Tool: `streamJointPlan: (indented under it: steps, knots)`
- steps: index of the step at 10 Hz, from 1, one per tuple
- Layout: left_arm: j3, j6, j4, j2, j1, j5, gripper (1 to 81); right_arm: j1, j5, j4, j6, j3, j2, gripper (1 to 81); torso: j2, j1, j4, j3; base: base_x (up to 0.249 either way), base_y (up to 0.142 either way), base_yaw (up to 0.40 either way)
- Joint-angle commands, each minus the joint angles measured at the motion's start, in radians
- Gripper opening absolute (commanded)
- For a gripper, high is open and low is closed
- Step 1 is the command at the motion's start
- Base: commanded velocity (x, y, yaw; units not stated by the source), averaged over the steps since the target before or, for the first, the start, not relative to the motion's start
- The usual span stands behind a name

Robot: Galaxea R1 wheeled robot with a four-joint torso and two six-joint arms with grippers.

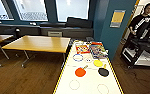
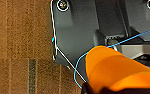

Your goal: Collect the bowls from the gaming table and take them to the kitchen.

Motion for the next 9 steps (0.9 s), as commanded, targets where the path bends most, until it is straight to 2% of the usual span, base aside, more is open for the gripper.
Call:
streamJointPlan:
  steps: [1,2,3,5,9]
  knots:
    - [-0.009,0.007,0.026,-0.01,-0.012,0.054,1.0,0.003,-0.048,-0.018,-0.003,0.003,-0.014,1.0,0.0,0.0,0.0,0.035,0.0,0.0,0.0]
    - [-0.009,0.007,0.026,-0.007,-0.012,0.054,1.0,0.002,-0.048,-0.018,-0.003,0.003,-0.014,1.0,0.0,0.0,0.0,0.053,0.0,0.0,0.0]
    - [-0.011,0.007,0.028,-0.014,-0.009,0.053,1.0,0.002,-0.048,-0.018,-0.003,0.003,-0.016,1.0,-0.001,0.0,0.0,0.032,0.0,0.0,0.0]
    - [-0.014,0.007,0.025,-0.054,-0.001,0.053,1.0,0.003,-0.05,-0.017,-0.002,-0.012,-0.033,1.0,-0.002,-0.001,0.0,0.053,0.0,0.0,0.0]
    - [-0.014,0.006,0.02,-0.119,0.043,0.004,1.0,0.0,-0.064,-0.02,-0.002,-0.052,-0.056,1.0,-0.002,-0.001,0.0,0.055,0.0,0.0,0.0]
